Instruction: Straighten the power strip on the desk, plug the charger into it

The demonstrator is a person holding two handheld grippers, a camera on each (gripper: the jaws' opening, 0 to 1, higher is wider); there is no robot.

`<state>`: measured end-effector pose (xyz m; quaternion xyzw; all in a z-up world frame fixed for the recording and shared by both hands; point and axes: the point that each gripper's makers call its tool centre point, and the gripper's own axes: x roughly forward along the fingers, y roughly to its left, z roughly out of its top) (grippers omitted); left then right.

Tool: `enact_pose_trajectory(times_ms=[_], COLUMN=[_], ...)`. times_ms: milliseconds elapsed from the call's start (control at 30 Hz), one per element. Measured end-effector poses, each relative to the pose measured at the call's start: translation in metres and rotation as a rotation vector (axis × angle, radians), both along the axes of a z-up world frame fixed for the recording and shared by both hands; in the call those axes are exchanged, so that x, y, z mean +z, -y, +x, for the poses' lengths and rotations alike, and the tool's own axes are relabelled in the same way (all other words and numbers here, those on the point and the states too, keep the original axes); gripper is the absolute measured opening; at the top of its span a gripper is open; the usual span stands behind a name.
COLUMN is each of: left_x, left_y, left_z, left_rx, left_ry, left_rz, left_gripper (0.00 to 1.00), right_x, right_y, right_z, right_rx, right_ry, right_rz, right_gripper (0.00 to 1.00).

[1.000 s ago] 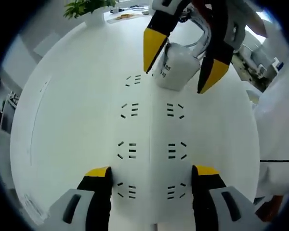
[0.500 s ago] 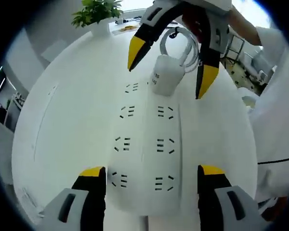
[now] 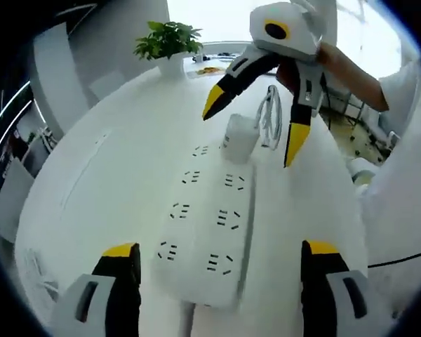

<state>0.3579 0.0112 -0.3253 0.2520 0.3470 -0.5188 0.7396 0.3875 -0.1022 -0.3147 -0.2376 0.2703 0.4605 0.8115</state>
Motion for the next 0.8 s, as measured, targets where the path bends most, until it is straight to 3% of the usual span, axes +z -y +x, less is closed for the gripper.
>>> enact_pose_trajectory(times_ms=[100, 267, 433, 567, 800], left_x=[0.007, 0.007, 0.011, 0.014, 0.027], left_y=[0.002, -0.004, -0.007, -0.013, -0.021], left_z=[-0.003, -0.001, 0.003, 0.000, -0.016], left_rx=[0.017, 0.058, 0.121, 0.162, 0.205], left_ry=[0.001, 0.016, 0.023, 0.024, 0.044], left_rz=[-0.026, -0.003, -0.052, -0.076, -0.125], left_gripper=[0.96, 0.96, 0.96, 0.96, 0.96], right_x=[0.000, 0.001, 0.005, 0.012, 0.012], right_y=[0.003, 0.005, 0.005, 0.007, 0.013], right_z=[-0.003, -0.003, -0.005, -0.008, -0.016], right_rx=[-0.032, -0.074, -0.105, -0.130, -0.196], right_ry=[0.001, 0.002, 0.024, 0.048, 0.020], right_rz=[0.028, 0.064, 0.086, 0.097, 0.125], right_gripper=[0.76, 0.84, 0.97, 0.97, 0.97])
